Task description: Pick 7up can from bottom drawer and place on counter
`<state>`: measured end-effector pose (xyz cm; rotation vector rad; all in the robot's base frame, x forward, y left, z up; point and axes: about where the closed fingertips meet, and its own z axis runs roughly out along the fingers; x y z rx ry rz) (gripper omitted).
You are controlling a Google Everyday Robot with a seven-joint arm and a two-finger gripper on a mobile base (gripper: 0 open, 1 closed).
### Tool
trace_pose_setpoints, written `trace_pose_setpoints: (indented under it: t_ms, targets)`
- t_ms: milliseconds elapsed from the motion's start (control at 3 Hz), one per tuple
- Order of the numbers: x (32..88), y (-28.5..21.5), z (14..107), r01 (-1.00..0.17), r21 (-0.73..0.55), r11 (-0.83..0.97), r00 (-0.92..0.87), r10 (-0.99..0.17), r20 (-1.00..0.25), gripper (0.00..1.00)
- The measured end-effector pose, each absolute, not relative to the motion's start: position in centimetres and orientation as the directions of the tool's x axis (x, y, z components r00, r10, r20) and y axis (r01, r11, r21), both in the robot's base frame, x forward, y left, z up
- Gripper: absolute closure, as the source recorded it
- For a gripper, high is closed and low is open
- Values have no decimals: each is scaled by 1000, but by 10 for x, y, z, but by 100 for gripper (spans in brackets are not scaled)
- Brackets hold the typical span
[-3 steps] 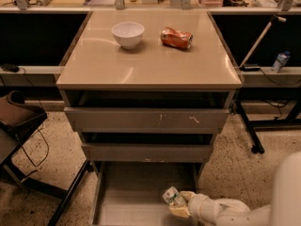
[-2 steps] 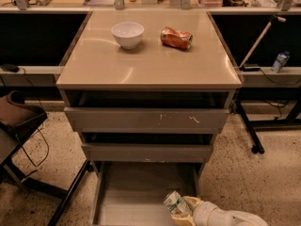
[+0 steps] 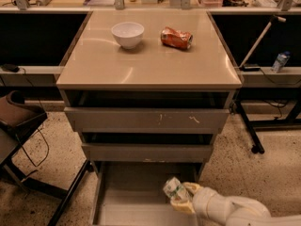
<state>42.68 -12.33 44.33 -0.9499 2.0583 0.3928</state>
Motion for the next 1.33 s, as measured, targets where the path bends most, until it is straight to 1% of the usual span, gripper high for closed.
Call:
trace_pose_setpoints:
  t_ms: [333,667,1000,1333]
  targets:
    - [460,-102,519,-741,-122,660,-334,-521,-786,100]
    - [480,-74,602,-739,-224,636,-246,-564,-788,100]
    - [484,-75,639,-724,-298,622,-189,-594,-782,100]
    - [484,-75,639,-724,-298,622,-189,-594,-782,100]
